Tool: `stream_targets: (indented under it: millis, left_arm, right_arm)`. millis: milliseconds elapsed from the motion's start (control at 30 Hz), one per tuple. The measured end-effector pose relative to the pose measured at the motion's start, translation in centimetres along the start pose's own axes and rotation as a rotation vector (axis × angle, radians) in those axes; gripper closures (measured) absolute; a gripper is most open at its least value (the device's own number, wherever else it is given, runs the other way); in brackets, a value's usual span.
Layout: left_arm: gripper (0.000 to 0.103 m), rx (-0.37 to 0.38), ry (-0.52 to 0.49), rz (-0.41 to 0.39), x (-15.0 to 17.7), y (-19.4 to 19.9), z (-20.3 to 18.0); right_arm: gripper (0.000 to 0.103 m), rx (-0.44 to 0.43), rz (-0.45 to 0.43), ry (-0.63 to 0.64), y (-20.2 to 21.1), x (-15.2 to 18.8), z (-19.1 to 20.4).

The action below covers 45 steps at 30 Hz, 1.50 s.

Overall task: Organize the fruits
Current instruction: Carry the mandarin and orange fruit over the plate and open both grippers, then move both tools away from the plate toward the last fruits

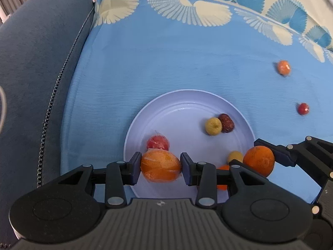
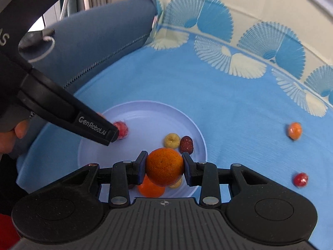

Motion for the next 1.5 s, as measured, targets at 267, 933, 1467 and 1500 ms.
stream_targets:
  millis: [267,933,1467,1500]
  left_arm:
    - [0.000,0.069,-0.007,-0.134,-1.7,2.2,-0.2]
    - [0.000,0.032,0.067,-0.283,4.4,17.3,2.9]
    - [0.000,0.084,0.044,-0.379,8.9,22.9,1.7]
    - [0.000,0.082,0.041,-0.384,8.8,23.1,1.6]
  right_arm:
    - [0.015,0.018,0.007,0.084,-2.1,-1.3,0.3]
    - [0.001,0.092,-0.121,0.046,15.1,1.6,5.8]
    - [0.001,0.181,-0.234,0.099,20.5,1.5,7.6]
    - [0.001,0.180,-0.236,0.100,20.6,1.5,7.7]
Point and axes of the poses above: each gripper's, at about its wrist camera, not at the fingertips, and y roughly against the way its jaws point, z to its left, x to its underside, the point moved 6 cm from there along -y, roughly the way its jaws point, and after that the axes turned 14 degrees about y, right-handed, at the moved point
